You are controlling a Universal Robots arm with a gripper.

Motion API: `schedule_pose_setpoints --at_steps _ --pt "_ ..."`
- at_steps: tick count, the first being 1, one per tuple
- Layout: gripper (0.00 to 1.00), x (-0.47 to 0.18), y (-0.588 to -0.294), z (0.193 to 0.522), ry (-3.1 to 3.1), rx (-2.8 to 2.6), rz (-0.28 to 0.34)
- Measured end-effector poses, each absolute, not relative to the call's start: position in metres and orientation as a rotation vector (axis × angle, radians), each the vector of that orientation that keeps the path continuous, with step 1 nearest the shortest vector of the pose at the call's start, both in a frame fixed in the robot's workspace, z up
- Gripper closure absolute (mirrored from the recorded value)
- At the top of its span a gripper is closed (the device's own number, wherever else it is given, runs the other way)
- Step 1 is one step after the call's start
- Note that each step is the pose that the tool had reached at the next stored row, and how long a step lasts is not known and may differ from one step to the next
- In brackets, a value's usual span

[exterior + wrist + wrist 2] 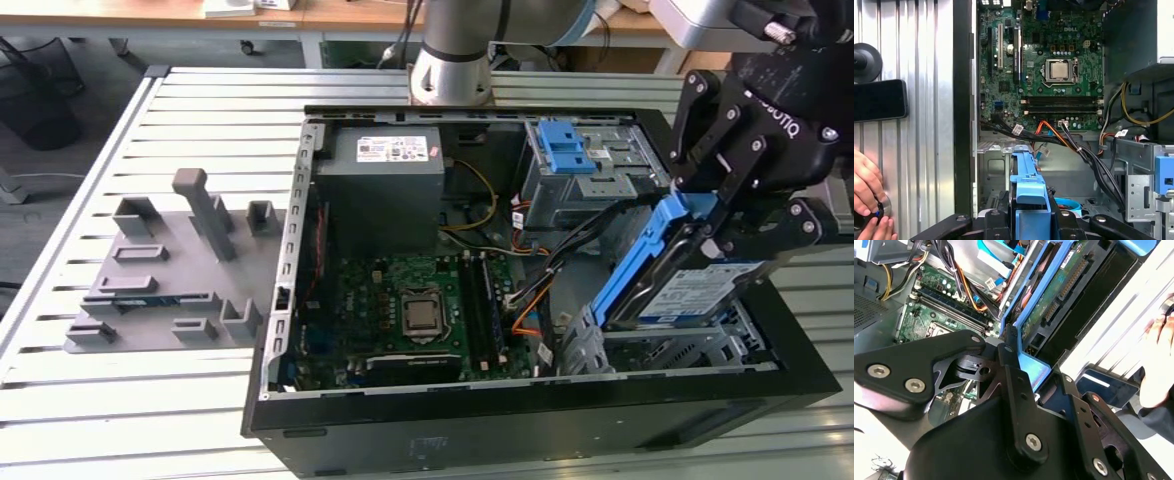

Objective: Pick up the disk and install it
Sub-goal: 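Insert the disk into the insertion slot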

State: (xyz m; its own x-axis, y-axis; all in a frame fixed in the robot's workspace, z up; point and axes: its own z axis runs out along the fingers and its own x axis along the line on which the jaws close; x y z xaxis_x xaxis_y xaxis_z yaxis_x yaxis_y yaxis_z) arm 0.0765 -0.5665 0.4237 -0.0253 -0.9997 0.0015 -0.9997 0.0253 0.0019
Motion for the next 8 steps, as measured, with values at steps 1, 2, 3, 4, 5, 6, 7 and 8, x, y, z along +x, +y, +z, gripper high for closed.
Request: schedule_pose_setpoints --at_steps 1,2,3,4,5,6,7,8 --pt "0.64 0.0768 -0.5665 0.4225 -2.248 2.192 -0.001" --pt "0.64 0.0768 -0.5665 0.4219 -2.248 2.192 -0.002" --pt "0.64 0.0769 -0.5665 0.4213 -2.248 2.192 -0.002" --pt "0.64 0.0769 -0.5665 0.4207 -2.248 2.192 -0.002" --pt "0.64 0.0769 -0.5665 0.4202 -2.248 2.192 -0.002" --pt "0.64 0.0769 -0.5665 0.4196 -2.248 2.192 -0.002" --pt "0.64 0.0769 -0.5665 0.4190 -2.248 2.192 -0.002" --pt "0.64 0.0769 -0.5665 0.4184 -2.248 2.192 -0.002"
